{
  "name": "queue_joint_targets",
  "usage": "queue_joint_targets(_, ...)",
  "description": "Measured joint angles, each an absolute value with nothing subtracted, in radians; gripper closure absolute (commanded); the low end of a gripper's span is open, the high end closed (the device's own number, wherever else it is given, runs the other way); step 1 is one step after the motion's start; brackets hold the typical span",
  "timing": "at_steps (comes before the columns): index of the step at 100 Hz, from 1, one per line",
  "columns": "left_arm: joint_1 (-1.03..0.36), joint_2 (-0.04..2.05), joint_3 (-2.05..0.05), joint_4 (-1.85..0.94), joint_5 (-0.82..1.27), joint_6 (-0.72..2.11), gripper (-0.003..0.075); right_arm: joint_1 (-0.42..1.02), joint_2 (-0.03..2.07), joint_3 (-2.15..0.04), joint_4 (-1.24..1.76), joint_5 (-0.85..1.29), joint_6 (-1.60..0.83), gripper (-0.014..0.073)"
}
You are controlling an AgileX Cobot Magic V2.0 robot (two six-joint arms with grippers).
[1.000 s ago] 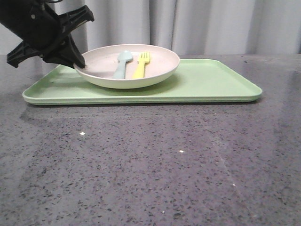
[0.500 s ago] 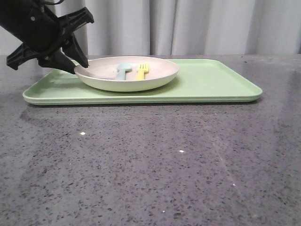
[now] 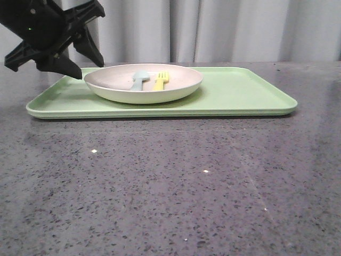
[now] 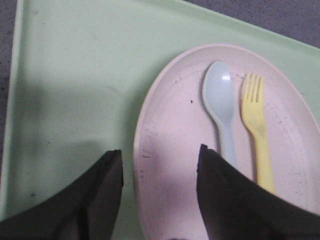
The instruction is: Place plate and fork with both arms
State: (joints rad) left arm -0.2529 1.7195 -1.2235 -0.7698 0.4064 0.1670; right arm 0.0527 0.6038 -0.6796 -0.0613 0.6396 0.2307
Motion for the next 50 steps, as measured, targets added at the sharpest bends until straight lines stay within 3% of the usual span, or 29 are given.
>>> queue_joint_targets(50,-0.17,1.396,-1.084,-0.652,0.442,0.167,0.0412,0.064,0.631,-0.722,-0.059,0.671,0.231,0.0032)
